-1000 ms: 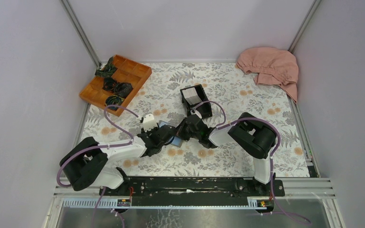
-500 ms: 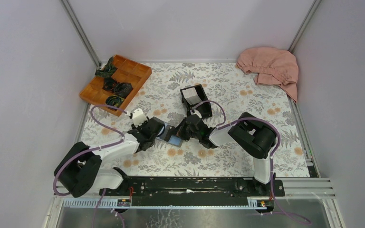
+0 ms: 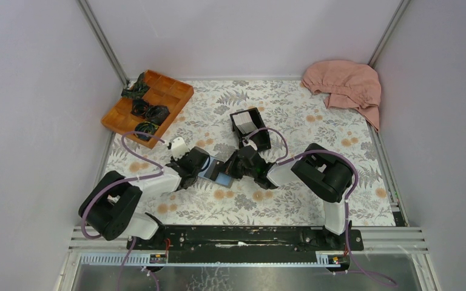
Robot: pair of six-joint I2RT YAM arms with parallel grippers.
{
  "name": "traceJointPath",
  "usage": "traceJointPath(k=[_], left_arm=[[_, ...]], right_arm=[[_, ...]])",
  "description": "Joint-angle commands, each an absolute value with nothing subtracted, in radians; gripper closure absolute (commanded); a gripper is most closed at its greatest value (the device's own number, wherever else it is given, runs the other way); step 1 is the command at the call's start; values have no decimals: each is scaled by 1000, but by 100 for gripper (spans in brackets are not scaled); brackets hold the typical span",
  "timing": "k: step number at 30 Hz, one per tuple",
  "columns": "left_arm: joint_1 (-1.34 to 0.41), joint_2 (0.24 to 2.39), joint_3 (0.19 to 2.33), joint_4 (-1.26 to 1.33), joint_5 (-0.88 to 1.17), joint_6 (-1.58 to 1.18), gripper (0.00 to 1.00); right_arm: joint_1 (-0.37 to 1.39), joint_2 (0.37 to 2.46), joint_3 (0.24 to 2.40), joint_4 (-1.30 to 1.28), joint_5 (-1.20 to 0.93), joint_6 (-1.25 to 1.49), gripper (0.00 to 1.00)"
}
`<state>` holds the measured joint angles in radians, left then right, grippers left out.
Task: Put the credit cards into the card holder
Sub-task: Insert the credit card into the card holder.
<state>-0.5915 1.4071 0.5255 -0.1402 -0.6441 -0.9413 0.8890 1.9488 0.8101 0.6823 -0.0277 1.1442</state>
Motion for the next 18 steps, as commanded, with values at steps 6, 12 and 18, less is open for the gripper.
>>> traceJointPath(k=[6,12,18], left_arm=[[-578,1463,514,-63,-588,-919,68],[-578,1451,497,-56,-553,-923,78],[-591,1427,487,-66,-531,-931,83]], right_arm=[[880,1971,812,472,-8,1044,100],[880,1994,848,451,-21,1033,100],[880,2004,873,441,-32,1031,94]])
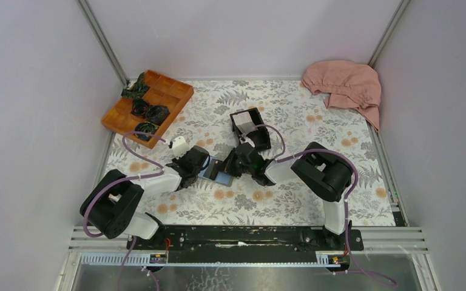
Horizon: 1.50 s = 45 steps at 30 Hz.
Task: Put the credit cards into the card holder
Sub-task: Insert the credit card into the card holder.
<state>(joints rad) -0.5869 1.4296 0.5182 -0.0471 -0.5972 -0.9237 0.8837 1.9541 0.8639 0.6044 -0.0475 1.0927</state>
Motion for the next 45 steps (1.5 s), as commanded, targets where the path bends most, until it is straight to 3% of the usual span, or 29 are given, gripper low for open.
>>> traceJointPath(k=[1,10,23,45], left_arm=[[-597,1425,486,-66,-530,-936,84],[-671,1437,500,-96,-546,-972,88],[-765,1453,498,-128,-569,-1058,90],[-850,1448,510,-172,-605,-1116,91]], right_arm=[[881,2006,879,438,-34,1029,93],[880,1986,910,392,-19,1003,87],[881,1932,880,344,16,962,68],[879,1784,830,252,138,852,62]])
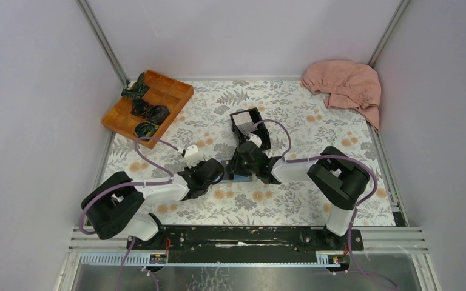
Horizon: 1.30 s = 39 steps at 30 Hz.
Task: Put the credit cards into the card holder
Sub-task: Insert the credit card into the card holder.
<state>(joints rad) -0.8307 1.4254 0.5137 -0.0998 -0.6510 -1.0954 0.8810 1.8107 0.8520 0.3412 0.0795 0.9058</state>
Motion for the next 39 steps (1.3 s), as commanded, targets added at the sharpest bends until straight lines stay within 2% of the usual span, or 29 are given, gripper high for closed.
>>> traceJointPath(k=[1,14,23,39], left_arm=[[-853,1451,511,-171,-605,-1117,91],[-877,1468,525,-163,-610,-1124,92],[-881,1470,529,-144,-600,-1126,95],[-954,1514,548,-48,-572,-1111,99]], right_arm=[[880,1781,830,251,138,846,60],[881,1724,812,262,154,781,51],[881,1669,814,190,233,717,54],[895,1698,863,146,205,665,58]])
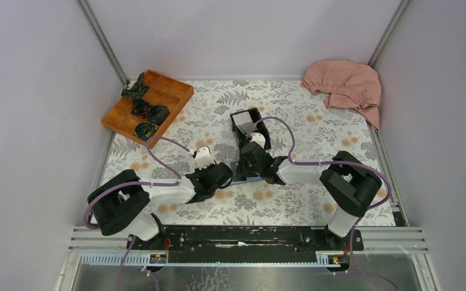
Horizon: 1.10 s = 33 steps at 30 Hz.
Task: Put the credit cards into the card holder
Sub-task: Insert the credit card into the card holder.
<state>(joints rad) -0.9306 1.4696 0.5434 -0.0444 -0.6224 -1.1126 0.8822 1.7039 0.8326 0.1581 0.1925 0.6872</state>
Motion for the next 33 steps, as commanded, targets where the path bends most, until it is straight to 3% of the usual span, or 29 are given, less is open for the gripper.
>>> traceJointPath(k=[1,33], left_arm=[[-958,1521,552,-47,-573,-1111,99],[-992,1496,548,-89,-624,-1141,99]], right_arm=[[897,1699,865,147,201,666,58],[955,1667,895,117,251,666,54]])
